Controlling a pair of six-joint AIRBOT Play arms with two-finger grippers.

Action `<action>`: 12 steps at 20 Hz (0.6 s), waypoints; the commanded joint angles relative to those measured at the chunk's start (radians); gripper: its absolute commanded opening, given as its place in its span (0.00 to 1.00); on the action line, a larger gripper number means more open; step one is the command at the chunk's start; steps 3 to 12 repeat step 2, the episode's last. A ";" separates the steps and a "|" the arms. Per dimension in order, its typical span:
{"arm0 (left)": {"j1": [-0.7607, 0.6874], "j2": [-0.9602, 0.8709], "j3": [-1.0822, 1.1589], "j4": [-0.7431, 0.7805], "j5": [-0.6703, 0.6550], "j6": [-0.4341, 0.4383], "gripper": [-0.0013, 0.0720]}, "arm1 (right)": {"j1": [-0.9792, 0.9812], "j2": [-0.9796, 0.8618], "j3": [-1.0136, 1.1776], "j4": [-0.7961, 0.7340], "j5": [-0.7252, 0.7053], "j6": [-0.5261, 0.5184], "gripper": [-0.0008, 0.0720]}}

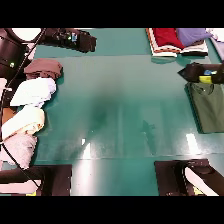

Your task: Fold the shirts.

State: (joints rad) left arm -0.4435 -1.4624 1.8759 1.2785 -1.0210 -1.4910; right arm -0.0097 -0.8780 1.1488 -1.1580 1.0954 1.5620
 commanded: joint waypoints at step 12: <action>0.000 0.000 0.000 0.000 0.001 0.000 0.05 | 0.121 -0.043 0.001 0.006 -0.002 0.000 0.04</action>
